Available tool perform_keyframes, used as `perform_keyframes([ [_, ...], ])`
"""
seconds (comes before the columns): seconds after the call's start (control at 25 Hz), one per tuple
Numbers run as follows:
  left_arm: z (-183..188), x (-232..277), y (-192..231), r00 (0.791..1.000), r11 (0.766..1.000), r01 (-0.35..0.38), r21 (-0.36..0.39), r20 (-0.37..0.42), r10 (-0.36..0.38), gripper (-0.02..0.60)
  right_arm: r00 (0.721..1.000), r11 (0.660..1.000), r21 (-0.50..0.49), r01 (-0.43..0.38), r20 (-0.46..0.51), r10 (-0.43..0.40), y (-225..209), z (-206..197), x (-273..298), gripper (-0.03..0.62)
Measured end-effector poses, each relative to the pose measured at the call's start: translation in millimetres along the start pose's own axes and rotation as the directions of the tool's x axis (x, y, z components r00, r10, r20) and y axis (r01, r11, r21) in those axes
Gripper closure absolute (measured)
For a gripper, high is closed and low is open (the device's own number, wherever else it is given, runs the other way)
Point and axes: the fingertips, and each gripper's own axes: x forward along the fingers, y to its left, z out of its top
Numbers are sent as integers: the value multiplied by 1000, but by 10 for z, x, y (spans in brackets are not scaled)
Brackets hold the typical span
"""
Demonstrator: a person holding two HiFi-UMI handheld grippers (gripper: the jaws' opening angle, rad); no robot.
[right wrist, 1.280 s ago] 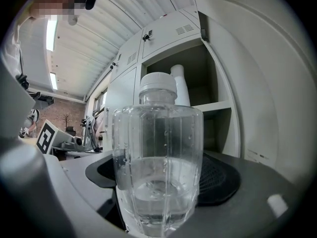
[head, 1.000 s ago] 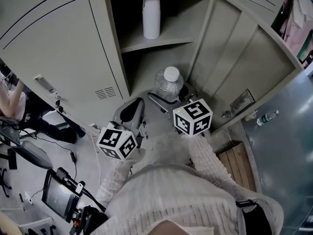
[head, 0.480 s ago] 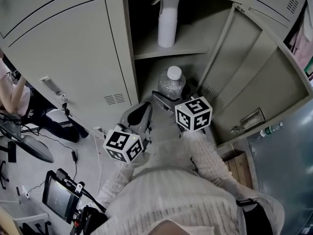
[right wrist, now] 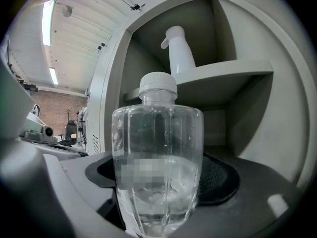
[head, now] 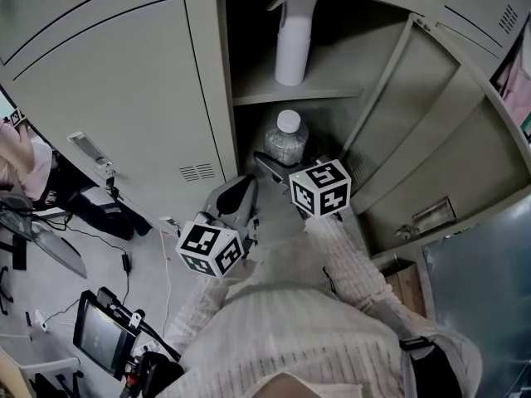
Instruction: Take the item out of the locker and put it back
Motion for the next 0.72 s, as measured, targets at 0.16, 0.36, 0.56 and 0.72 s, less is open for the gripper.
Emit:
perform_keyframes([
  [0.16, -5, -21, 41, 1000, 1000, -13, -6, -1, 13, 575, 1000, 1000, -1, 5, -4, -5, -20, -27, 73, 145],
  [0.36, -29, -44, 95, 1000, 1000, -22, -22, -3, 22, 574, 1000, 1000, 0, 13, 17, -13, -58, -10, 159, 145],
  [0.56, -79, -37, 88, 1000, 1000, -14, -26, -15, 14, 575, 999, 1000, 4, 26, 36, -26, -111, 5, 230, 145],
  [0.72, -71, -29, 83, 1000, 1000, -2, -29, -10, 2, 574, 999, 1000, -3, 30, 26, -30, -162, 10, 300, 145],
])
